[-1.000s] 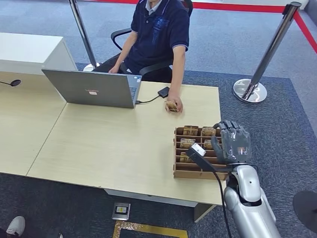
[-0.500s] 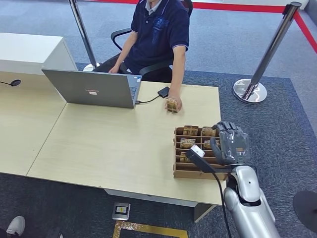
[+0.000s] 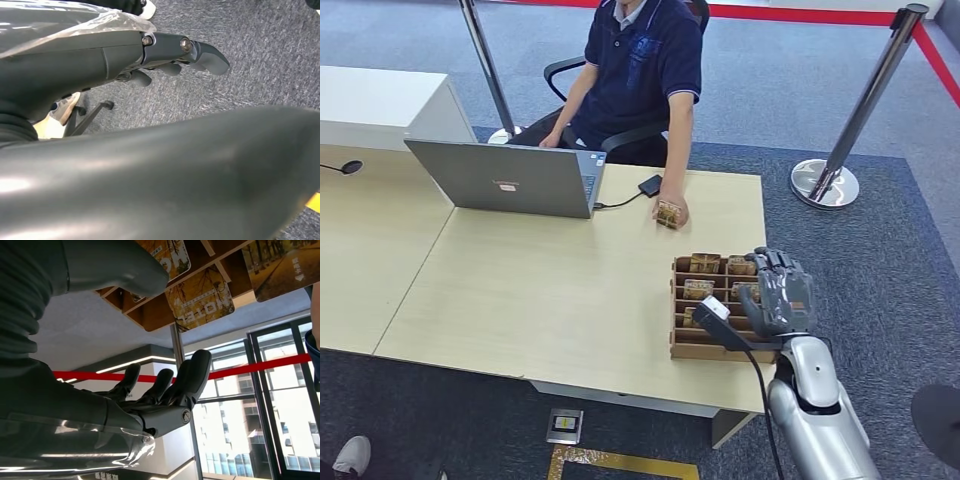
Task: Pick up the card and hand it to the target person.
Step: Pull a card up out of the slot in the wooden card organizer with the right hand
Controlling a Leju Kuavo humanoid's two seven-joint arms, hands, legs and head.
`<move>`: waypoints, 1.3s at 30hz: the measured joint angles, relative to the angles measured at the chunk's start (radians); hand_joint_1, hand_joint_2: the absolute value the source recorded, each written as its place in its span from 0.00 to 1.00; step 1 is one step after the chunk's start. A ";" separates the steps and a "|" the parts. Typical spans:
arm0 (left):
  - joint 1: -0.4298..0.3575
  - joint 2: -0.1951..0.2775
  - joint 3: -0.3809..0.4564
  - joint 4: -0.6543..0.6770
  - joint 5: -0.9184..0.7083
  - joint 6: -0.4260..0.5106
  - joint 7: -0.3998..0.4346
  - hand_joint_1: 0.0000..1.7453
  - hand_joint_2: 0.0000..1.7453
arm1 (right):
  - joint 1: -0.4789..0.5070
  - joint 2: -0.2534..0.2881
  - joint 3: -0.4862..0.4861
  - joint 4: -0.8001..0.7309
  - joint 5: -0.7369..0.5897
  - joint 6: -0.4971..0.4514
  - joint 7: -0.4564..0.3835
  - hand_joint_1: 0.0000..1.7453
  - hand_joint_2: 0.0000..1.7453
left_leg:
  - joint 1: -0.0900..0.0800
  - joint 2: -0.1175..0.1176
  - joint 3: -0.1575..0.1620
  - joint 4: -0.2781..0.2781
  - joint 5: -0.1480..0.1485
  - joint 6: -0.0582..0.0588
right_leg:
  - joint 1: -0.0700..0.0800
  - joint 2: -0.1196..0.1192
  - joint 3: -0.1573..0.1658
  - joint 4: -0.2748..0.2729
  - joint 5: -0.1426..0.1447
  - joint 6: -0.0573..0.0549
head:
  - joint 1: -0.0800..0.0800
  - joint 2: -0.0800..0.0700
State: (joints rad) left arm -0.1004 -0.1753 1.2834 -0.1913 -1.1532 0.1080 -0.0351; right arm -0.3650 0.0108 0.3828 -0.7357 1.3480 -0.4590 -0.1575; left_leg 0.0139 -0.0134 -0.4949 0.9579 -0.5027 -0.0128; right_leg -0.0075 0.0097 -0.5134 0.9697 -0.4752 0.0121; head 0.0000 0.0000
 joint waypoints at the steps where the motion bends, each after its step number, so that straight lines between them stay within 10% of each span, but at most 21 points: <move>1: 0.000 0.000 0.000 0.000 0.000 0.000 0.000 0.00 0.00 | -0.002 0.000 -0.001 0.006 -0.001 -0.002 0.000 0.38 1.00 | 0.000 0.000 0.000 0.000 0.000 0.000 | 0.000 0.000 0.000 0.000 0.000 0.000 | 0.000 0.000; 39: -0.002 0.003 -0.013 -0.001 -0.015 -0.006 0.000 0.00 0.00 | 0.056 -0.006 -0.017 -0.007 0.008 0.009 0.021 0.45 1.00 | 0.000 -0.002 0.000 0.000 0.000 0.000 | 0.000 -0.002 0.000 0.000 0.000 0.000 | 0.000 0.000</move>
State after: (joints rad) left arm -0.1029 -0.1721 1.2701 -0.1927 -1.1678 0.1021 -0.0355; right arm -0.3091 0.0049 0.3660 -0.7427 1.3560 -0.4498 -0.1369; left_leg 0.0141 -0.0150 -0.4951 0.9578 -0.5026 -0.0129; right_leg -0.0073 0.0081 -0.5134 0.9693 -0.4755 0.0121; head 0.0000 0.0000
